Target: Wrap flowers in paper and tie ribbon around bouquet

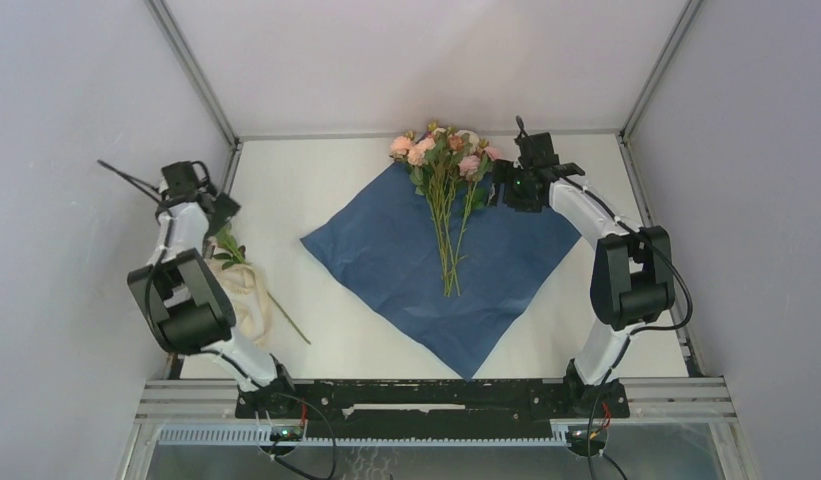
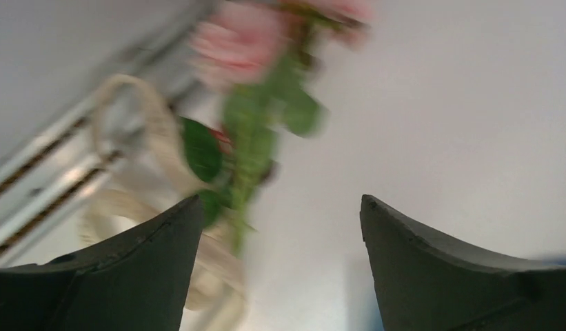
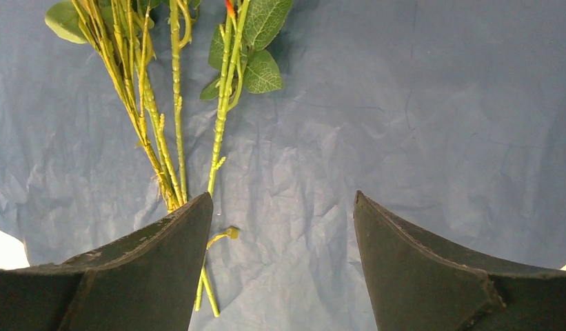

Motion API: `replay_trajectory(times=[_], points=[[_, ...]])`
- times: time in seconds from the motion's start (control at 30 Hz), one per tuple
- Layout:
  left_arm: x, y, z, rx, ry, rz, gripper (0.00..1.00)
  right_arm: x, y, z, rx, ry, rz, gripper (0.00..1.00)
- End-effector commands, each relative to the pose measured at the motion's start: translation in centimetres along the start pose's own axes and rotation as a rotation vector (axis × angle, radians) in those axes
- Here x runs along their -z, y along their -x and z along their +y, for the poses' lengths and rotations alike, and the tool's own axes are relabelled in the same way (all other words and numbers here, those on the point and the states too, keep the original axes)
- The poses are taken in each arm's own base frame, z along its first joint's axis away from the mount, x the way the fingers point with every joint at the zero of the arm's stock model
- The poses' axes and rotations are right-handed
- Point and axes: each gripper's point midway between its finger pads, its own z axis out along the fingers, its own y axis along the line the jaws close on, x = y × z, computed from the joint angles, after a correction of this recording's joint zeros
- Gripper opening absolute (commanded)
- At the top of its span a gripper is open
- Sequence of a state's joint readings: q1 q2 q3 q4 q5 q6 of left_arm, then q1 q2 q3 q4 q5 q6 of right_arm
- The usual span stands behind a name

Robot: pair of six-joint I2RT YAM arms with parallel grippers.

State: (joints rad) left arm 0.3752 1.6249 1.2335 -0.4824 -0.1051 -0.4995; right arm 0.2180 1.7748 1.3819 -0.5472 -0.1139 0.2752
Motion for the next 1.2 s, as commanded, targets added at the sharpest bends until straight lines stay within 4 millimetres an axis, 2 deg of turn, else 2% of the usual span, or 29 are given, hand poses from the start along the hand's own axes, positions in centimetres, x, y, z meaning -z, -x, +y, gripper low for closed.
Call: replay_trajectory(times=[0.0, 0.23, 0.33, 0.37, 0.47, 0.5, 0.57, 0.67, 0.73, 0.8, 0.87, 0.97, 1.07, 1.17], points=[[-3.4, 0.6, 6.1, -0.073, 0.226, 0.048, 0.89, 1.4, 0.8, 1.2, 0.049, 0.019, -0.043, 0.83], [-7.1, -0.1, 3.9, -0.133, 0.132, 0.165, 0.86, 1.9, 1.0, 1.5, 0.045, 0.027, -0.052, 0.83], [-8.2, 0.2, 3.8, -0.129, 0.143, 0.161, 0.77, 2.0, 1.2, 1.4, 0.047, 0.021, -0.057, 0.83], [-8.4, 0.5, 3.9, -0.135, 0.148, 0.155, 0.7, 1.9, 1.1, 1.3, 0.047, 0.021, -0.057, 0.83], [-8.2, 1.4, 3.4, -0.136, 0.126, 0.115, 0.24, 2.1, 1.2, 1.1, 0.045, 0.016, -0.059, 0.83], [-7.7, 1.9, 3.0, -0.128, 0.105, 0.089, 0.11, 2.1, 1.2, 1.1, 0.044, 0.014, -0.059, 0.84], [-6.6, 2.7, 1.9, -0.12, 0.039, 0.042, 0.04, 2.3, 1.2, 1.1, 0.048, 0.009, -0.061, 0.83], [-4.0, 4.1, 0.0, -0.097, -0.053, -0.014, 0.03, 2.5, 1.4, 1.0, 0.055, 0.0, -0.071, 0.83], [-1.8, 4.9, -1.9, -0.081, -0.15, -0.031, 0.03, 3.1, 1.8, 1.3, 0.056, 0.012, -0.088, 0.83], [0.9, 5.9, -4.2, -0.058, -0.271, -0.061, 0.02, 4.1, 2.2, 2.6, 0.093, 0.055, -0.114, 0.83], [4.1, 7.1, -7.5, -0.044, -0.449, -0.093, 0.02, 5.2, 2.5, 4.8, 0.185, 0.113, -0.162, 0.83], [11.0, 9.6, -12.8, -0.036, -0.758, -0.158, 0.0, 7.1, 2.3, 9.6, 0.392, 0.208, -0.258, 0.83], [18.6, 11.9, -16.4, -0.163, -0.921, -0.309, 0.0, 9.8, 0.9, 16.2, 0.585, 0.398, -0.332, 0.85], [23.7, 11.0, -18.2, -0.412, -0.93, -0.367, 0.0, 13.8, -0.1, 22.1, 0.675, 0.641, -0.416, 0.86]])
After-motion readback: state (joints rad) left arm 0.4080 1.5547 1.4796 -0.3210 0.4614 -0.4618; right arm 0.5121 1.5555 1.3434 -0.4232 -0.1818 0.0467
